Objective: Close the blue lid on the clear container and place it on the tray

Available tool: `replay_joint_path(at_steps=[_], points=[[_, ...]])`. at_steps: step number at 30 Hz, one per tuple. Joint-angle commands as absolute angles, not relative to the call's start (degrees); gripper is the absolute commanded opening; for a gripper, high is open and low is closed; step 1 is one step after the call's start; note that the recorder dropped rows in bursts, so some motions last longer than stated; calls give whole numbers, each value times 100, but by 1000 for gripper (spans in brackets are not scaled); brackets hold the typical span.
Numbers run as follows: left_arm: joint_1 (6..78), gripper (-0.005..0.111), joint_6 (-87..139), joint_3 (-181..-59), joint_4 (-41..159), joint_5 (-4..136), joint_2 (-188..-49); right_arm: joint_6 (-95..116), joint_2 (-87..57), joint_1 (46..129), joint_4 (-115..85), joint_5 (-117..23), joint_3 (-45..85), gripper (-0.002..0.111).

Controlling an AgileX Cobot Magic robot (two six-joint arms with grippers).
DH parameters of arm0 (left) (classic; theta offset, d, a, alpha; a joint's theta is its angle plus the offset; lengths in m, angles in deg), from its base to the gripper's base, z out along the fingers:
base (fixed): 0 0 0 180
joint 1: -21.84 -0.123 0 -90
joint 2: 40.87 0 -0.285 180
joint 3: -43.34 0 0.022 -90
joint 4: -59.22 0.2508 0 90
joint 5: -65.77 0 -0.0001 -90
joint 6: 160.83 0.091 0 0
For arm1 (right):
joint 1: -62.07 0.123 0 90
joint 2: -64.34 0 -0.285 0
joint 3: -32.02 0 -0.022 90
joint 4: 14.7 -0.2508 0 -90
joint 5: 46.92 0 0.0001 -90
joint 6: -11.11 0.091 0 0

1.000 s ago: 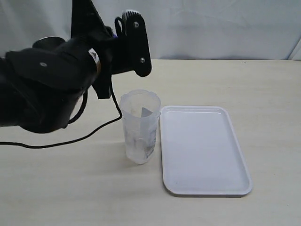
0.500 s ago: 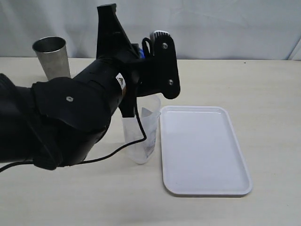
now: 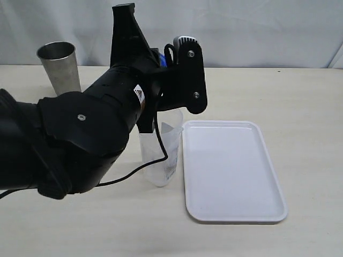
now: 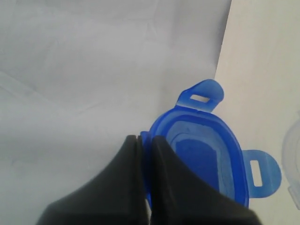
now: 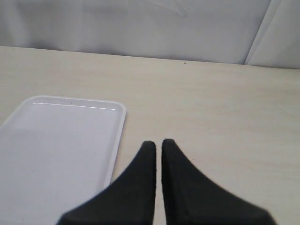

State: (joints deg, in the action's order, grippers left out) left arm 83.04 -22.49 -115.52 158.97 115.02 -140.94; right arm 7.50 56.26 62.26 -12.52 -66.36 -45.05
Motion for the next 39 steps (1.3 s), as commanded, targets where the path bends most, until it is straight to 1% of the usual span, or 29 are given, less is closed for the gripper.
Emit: replay_joint_path(at_steps=[1, 7, 33, 39], points=[[8320, 0, -2101, -11426, 15917, 11779, -14080, 746, 5655, 6190, -1255, -6645, -4519, 5], [8320, 0, -2217, -11111, 15917, 11767, -14080, 746, 5655, 6190, -1255, -6645, -4519, 5], [8457, 0, -2606, -11111, 15917, 11707, -14080, 746, 5655, 6190, -1255, -6645, -4519, 5], [8457, 0, -2603, -11111, 15917, 11452, -14080, 746, 5655, 6190, -1255, -6645, -4519, 5]])
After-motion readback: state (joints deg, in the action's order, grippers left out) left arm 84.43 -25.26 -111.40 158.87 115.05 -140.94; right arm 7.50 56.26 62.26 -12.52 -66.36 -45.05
